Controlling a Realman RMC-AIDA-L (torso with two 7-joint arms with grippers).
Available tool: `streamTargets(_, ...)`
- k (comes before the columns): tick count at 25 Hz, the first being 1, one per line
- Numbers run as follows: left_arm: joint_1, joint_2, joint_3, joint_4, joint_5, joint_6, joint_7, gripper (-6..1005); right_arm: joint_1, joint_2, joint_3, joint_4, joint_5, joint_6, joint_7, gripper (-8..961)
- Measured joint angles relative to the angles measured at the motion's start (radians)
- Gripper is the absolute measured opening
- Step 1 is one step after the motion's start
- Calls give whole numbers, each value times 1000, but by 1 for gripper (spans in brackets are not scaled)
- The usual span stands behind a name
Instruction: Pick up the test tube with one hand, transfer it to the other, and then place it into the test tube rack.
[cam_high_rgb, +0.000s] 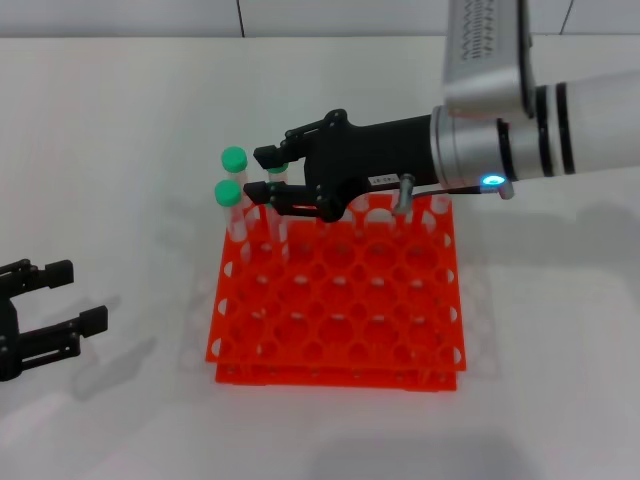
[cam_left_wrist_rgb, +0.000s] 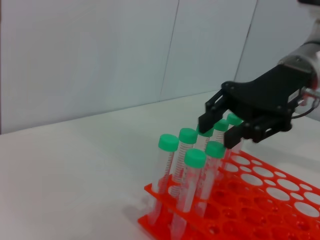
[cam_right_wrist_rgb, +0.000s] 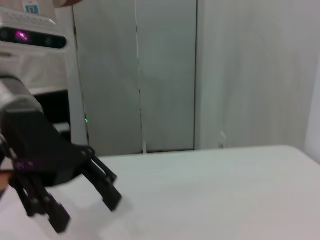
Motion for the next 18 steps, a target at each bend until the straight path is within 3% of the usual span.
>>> streamTargets(5,-10,0,-1,0,-4,-2,7,742,-88,-7,66,-79,-5,-75,2,377)
streamTargets(15,-69,4,-6,-57,-19,4,66,743,-267,-13,299,-82,-89,-263,-65,408)
streamTargets(18,-88,11,-6,-66,0,4,61,746,-325,-16,332,-78,-90,-287,-103,472)
